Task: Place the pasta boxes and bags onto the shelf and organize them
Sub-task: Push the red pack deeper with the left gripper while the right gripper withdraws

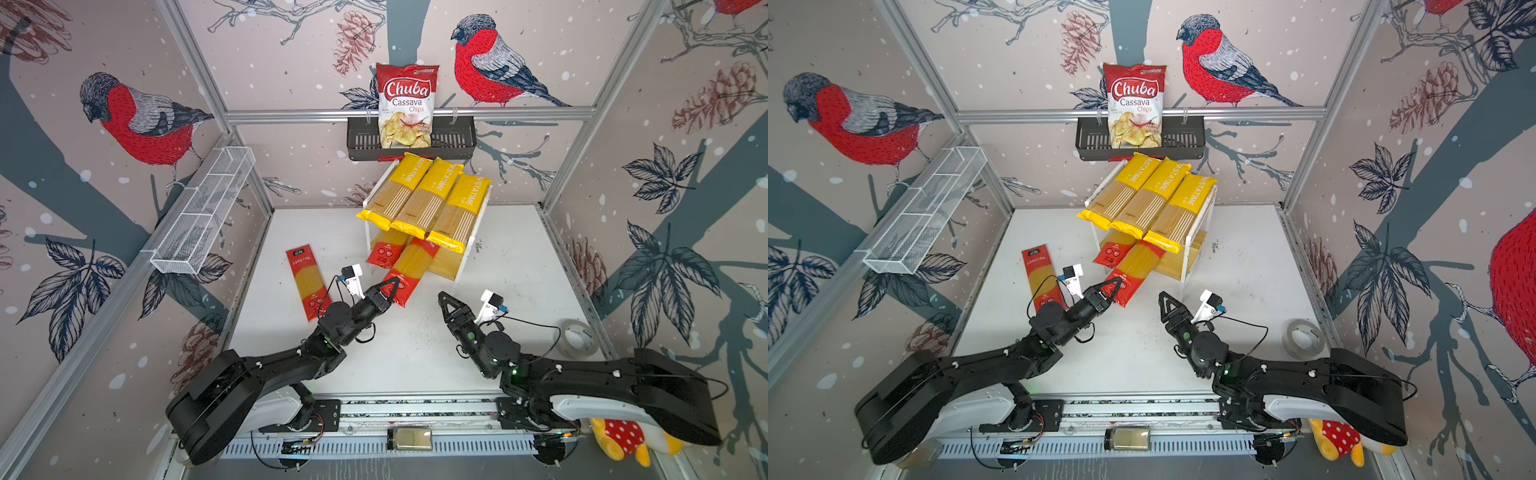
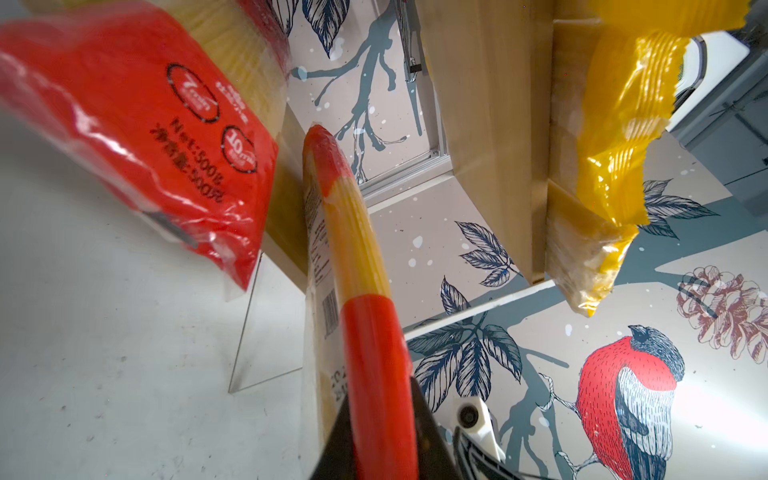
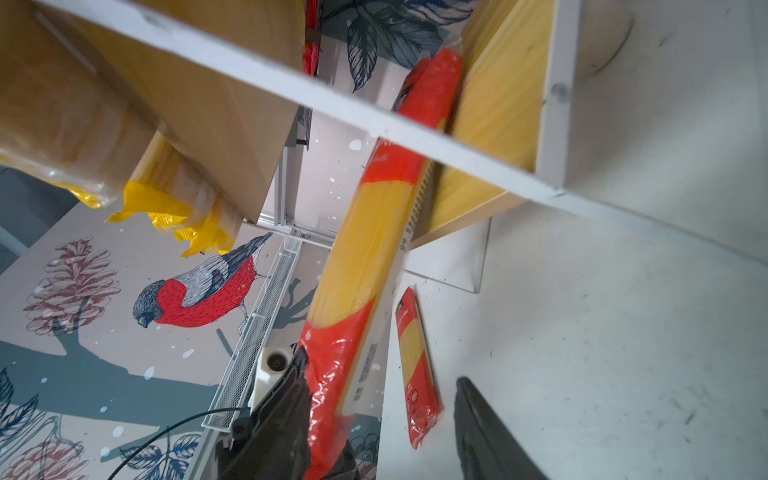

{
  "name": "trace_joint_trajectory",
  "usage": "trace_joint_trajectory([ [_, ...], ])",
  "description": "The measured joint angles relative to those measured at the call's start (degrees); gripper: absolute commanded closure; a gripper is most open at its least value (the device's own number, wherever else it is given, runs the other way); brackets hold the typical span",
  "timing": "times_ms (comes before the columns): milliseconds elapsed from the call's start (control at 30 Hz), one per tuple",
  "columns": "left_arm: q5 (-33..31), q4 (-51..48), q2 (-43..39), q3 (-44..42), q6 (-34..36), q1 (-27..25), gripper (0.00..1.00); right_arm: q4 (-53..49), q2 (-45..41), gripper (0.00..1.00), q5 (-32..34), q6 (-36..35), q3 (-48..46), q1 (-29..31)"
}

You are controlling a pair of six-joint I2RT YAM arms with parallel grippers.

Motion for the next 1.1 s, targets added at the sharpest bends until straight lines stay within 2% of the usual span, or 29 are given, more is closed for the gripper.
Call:
trace_joint_trajectory([
  [267,-6.2,4.3,6.6,6.8,3.7,-2.0,1.00,-7.1,-8.3,0.44,4.3,0.4,-3.3,0.1],
  [533,-11.5,7.5,20.3,13.2,2.3,-2.9,1.00,-11.7,-14.5,0.44,7.6,0.6,-4.9,-1.0],
  [633,-12.5,8.4,22.3,13.4,1.4,-4.1,1.00,-13.0,-15.9,0.44,8.2,0.1,-4.9,-1.1],
  [867,-16.3,9.2,22.6,12.3,1.4,-6.4,0.67,-14.5,-15.9,0.44,9.5,-1.3,-4.5,-1.1],
  [1033,-16.2,9.0,20.6,10.8,0.9,-6.4,0.37,-14.5,-14.9,0.44,9.5,-2.6,-3.6,-1.1],
  [1100,-16.0,8.6,18.9,10.0,0.3,-6.4,0.29,-14.5,-14.5,0.44,9.5,-2.8,-3.6,-1.1],
])
